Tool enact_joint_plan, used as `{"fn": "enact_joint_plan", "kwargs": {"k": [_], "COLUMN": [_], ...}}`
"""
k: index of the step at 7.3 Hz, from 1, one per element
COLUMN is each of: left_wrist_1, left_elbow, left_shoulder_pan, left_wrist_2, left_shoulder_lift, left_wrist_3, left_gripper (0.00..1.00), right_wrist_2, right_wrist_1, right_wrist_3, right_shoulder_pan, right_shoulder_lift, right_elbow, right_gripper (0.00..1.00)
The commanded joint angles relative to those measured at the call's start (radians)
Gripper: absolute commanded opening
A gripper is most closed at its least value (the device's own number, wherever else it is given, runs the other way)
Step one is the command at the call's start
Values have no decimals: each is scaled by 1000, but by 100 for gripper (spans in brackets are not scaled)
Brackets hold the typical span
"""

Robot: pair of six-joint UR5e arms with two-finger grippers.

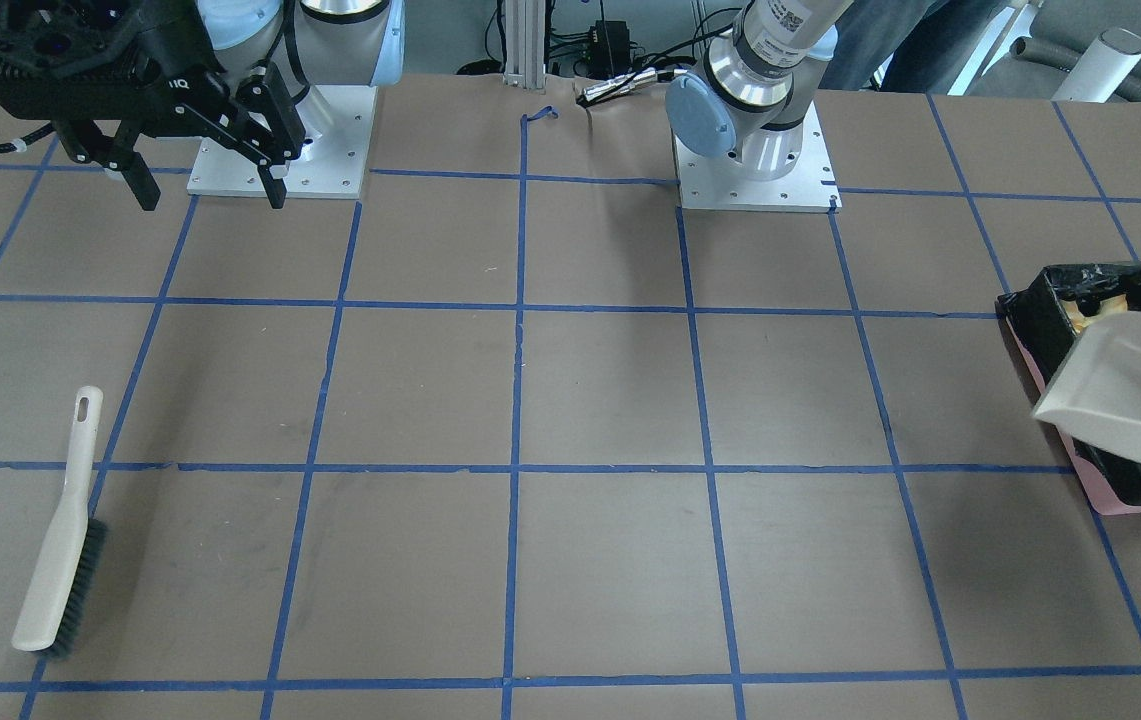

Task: Sweep and dump trash into bin
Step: 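Bring the empty dustpan back and set it on the table with the left gripper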

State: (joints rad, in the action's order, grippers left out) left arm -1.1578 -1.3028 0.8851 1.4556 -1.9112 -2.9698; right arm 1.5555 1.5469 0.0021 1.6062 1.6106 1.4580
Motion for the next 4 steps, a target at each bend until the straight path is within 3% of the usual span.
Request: {"fn": "enact_joint_plan", "kwargs": {"k": [1,2,4], "left_wrist_1": [9,98,135], "left_elbow": [3,-6,-1], "left_shoulder_pan": [177,207,303], "left_wrist_2": [-9,-29,-11], "left_shoulder_lift": [-57,-102,-161], "left_wrist_3": [208,292,547], "left_gripper": [0,0,2], "right_wrist_2": [1,1,-5], "right_wrist_1": [-5,-5,-5], "right_wrist_3": [-1,-1,1], "right_shoulder_pan": [0,0,0], "right_shoulder_lift": [-3,-3,-5], "right_elbow": [-4,-4,-2], "right_gripper": [100,100,100]}}
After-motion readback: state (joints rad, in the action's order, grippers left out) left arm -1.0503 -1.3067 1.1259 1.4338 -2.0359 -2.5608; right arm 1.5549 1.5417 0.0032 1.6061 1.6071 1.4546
